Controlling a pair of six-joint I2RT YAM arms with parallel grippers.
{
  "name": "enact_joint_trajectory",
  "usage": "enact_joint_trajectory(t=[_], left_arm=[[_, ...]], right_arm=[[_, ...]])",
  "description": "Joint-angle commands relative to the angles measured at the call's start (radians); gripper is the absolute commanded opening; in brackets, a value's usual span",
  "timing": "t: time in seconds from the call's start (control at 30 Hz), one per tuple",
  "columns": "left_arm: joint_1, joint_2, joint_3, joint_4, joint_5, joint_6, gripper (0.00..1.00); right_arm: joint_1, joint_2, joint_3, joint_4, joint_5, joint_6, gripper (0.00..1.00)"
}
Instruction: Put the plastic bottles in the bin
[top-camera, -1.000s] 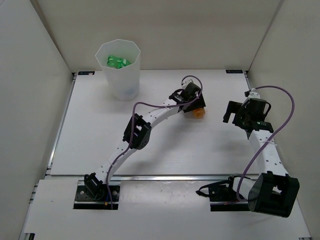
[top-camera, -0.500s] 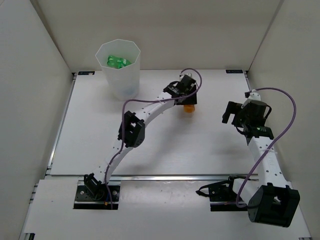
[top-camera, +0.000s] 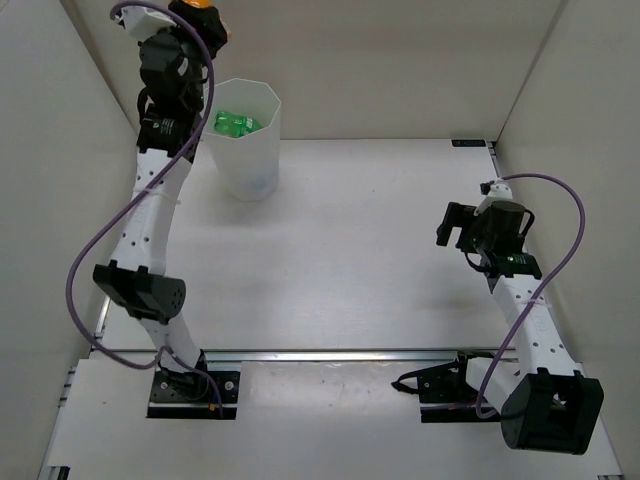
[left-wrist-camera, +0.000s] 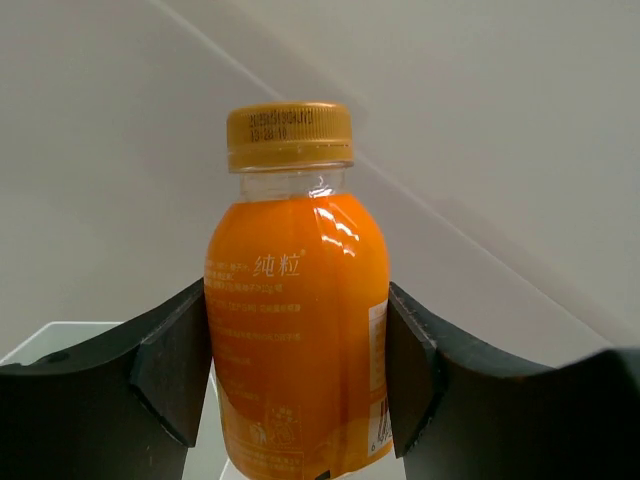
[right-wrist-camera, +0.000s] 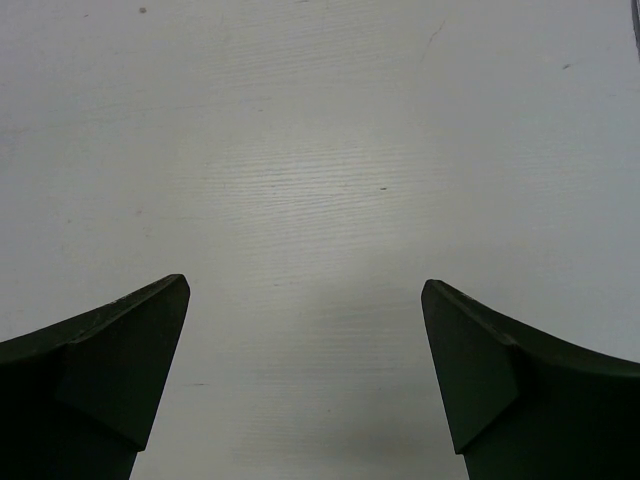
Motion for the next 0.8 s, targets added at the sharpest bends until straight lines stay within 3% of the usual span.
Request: enact_joint_trajectory(t=[0.0, 0.1, 0.17, 0.27, 0.5, 0.6, 0.67, 0.73, 0.77], left_arm=[[0.022, 0.229, 0.072, -0.113, 0.024, -0.097, 0.37], [0.027, 0.253, 0.14, -0.17, -0.002, -0.079, 0.39], [0.018, 0.234, 0.096, -0.153, -0.039, -0.067, 0.5], [0.013, 0.176, -0.015, -0.119, -0.086, -0.053, 0.99], [-0.011, 0.119, 0.046, -0.139, -0.091, 0.039, 0.99], [-0.031, 0.083, 0.106, -0.257, -0.053, 0.073, 0.99], [-0.045, -0.005, -0.023, -0.337, -0.022, 0.096, 0.99], [-0.085, -0.188, -0.23, -0.349, -0.043, 0.14, 0.99], [-0.111, -0.242, -0.403, -0.34, -0.081, 0.144, 0.98]], right_arm=[[-0.006, -0.007, 0.037, 0.044, 0.013, 0.008, 1.0], [-0.021, -0.022, 0.043, 0.044, 0.02, 0.008, 0.99], [-0.03, -0.019, 0.044, 0.026, 0.028, 0.001, 0.99], [-0.035, -0.018, 0.055, 0.017, 0.033, 0.004, 0.99], [0.013, -0.016, 0.089, -0.051, 0.097, 0.007, 1.0], [0.02, 0.025, 0.139, -0.147, 0.074, -0.004, 0.99], [0.027, 0.071, 0.184, -0.218, 0.101, 0.017, 0.99], [0.043, 0.113, 0.208, -0.307, 0.132, 0.027, 0.99], [0.043, 0.136, 0.216, -0.334, 0.169, 0.037, 0.99]])
